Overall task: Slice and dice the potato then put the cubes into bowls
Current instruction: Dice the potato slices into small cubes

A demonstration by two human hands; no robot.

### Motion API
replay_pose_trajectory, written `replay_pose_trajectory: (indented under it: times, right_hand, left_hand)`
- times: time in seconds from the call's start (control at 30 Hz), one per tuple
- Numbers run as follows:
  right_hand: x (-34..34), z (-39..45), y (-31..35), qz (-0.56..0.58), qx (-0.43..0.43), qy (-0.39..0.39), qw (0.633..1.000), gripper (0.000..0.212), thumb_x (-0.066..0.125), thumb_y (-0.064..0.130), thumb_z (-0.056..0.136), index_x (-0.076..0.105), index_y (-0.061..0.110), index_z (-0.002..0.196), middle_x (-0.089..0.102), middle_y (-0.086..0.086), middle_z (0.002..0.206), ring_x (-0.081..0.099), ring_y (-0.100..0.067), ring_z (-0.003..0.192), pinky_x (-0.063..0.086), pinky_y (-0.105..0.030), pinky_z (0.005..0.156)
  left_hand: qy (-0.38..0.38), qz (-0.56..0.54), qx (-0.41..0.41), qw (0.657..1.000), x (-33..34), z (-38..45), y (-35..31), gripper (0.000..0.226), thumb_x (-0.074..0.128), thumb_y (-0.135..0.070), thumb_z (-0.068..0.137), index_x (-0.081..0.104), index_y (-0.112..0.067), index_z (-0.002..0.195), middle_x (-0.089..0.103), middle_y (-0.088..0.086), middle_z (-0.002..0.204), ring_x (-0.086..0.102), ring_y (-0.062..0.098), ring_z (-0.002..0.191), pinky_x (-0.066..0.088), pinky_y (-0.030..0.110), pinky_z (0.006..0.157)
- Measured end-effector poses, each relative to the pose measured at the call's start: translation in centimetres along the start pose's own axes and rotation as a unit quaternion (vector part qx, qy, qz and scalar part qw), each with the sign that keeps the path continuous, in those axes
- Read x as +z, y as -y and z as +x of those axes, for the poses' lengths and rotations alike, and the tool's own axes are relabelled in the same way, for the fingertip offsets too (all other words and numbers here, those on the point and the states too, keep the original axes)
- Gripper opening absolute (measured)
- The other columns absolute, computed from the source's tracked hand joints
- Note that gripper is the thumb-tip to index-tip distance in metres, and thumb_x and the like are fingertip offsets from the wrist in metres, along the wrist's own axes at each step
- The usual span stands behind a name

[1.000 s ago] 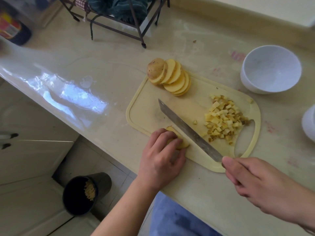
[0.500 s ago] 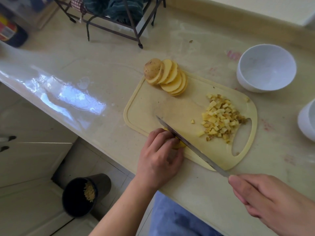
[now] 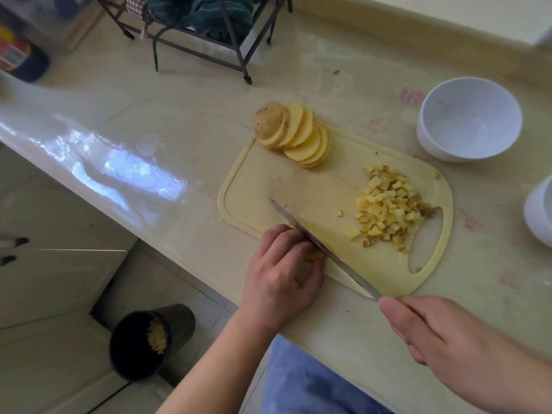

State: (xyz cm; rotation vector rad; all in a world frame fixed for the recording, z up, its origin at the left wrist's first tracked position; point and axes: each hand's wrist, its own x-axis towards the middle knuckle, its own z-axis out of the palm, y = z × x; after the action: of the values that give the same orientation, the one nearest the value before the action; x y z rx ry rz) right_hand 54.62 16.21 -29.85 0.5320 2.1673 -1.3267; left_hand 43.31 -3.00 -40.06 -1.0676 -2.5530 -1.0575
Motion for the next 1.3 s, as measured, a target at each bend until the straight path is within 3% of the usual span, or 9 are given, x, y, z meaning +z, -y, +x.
replay_pose_trajectory:
  times: [0.17,0.33,0.4,0.5,0.67,0.73,0.87,1.1,1.3]
  right_hand:
    - [0.5,1.6,0.3,-0.001,-0.01,-0.009,1.0,0.064,0.028,0.081,0.075,0.045,0.021,0.062,0.039,0.005,0.049,0.036,-0.005,0.047,0.033,-0.029,0.051]
    - [-0.7,1.3,0.5,0.024,0.014,-0.007,1.0,0.064,0.032,0.079,0.077,0.044,0.019,0.059,0.036,0.006,0.045,0.031,-0.006,0.042,0.027,-0.016,0.043]
    - [-1.2,1.0,0.6,0.049,0.037,0.005,0.998,0.06,0.033,0.072,0.084,0.041,0.017,0.06,0.032,0.006,0.046,0.025,-0.006,0.04,0.024,-0.013,0.038]
    - [-1.5,0.8,0.7,0.06,0.043,0.029,0.997,0.053,0.037,0.063,0.079,0.04,0.013,0.063,0.03,0.006,0.047,0.023,-0.005,0.039,0.022,-0.012,0.036]
    - [-1.6,0.4,0.8,0.064,0.048,0.039,0.996,0.064,0.034,0.079,0.076,0.04,0.019,0.059,0.032,0.006,0.045,0.026,-0.005,0.037,0.024,-0.012,0.036]
    - [-1.7,0.2,0.9,0.051,0.044,0.043,0.997,0.063,0.036,0.082,0.066,0.043,0.02,0.057,0.035,0.006,0.043,0.029,-0.005,0.036,0.026,-0.012,0.037]
    - [-1.8,0.0,0.7,0.038,0.032,0.047,0.998,0.065,0.036,0.083,0.064,0.044,0.019,0.058,0.037,0.005,0.042,0.032,-0.004,0.037,0.027,-0.012,0.04]
    - [-1.8,-0.5,-0.5,-0.004,0.027,0.014,1.0,0.087,0.031,0.099,0.059,0.043,0.013,0.065,0.037,0.003,0.045,0.034,-0.006,0.043,0.031,-0.022,0.046]
    - [-2.1,-1.5,-0.9,-0.032,0.041,0.001,0.999,0.097,0.024,0.105,0.046,0.044,0.013,0.067,0.037,0.004,0.042,0.034,-0.007,0.041,0.03,-0.021,0.046]
  left_hand:
    - [-0.003,0.0,0.0,1.0,-0.2,0.1,-0.1,0.014,0.079,-0.011,0.084,0.077,0.0,0.093,0.072,0.012,0.101,0.065,0.033,0.103,0.055,0.037,0.089]
    - [-0.011,0.02,0.02,1.0,-0.2,-0.3,0.1,0.01,0.078,-0.009,0.085,0.077,0.0,0.089,0.071,0.013,0.097,0.063,0.031,0.1,0.055,0.038,0.088]
    - [-0.017,0.03,0.021,0.999,-0.2,-0.8,0.3,0.007,0.078,-0.008,0.085,0.078,-0.002,0.089,0.071,0.013,0.096,0.063,0.032,0.098,0.055,0.039,0.085]
    - [-0.013,0.025,0.018,0.999,-0.2,-1.1,0.3,0.006,0.077,-0.006,0.088,0.079,-0.001,0.091,0.07,0.014,0.095,0.065,0.034,0.097,0.055,0.04,0.083]
    - [-0.019,0.021,0.006,1.0,0.4,-0.5,0.0,0.005,0.078,-0.004,0.088,0.078,0.0,0.091,0.069,0.015,0.095,0.065,0.035,0.097,0.054,0.038,0.083]
    - [-0.021,0.021,0.005,1.0,0.7,-0.2,0.0,0.006,0.077,-0.004,0.089,0.078,0.001,0.092,0.07,0.015,0.096,0.065,0.035,0.098,0.055,0.038,0.084]
    - [-0.018,0.006,0.015,1.0,0.8,-0.3,0.2,0.01,0.072,-0.005,0.092,0.078,0.001,0.095,0.073,0.015,0.103,0.066,0.036,0.103,0.055,0.04,0.087]
    - [-0.016,0.005,0.022,1.0,0.7,-0.2,0.2,0.009,0.071,-0.002,0.091,0.079,0.001,0.096,0.073,0.015,0.104,0.067,0.035,0.103,0.056,0.04,0.087]
    - [-0.012,0.005,0.021,1.0,0.7,-0.2,0.2,0.01,0.076,0.004,0.084,0.079,0.002,0.094,0.073,0.015,0.102,0.067,0.035,0.103,0.056,0.04,0.087]
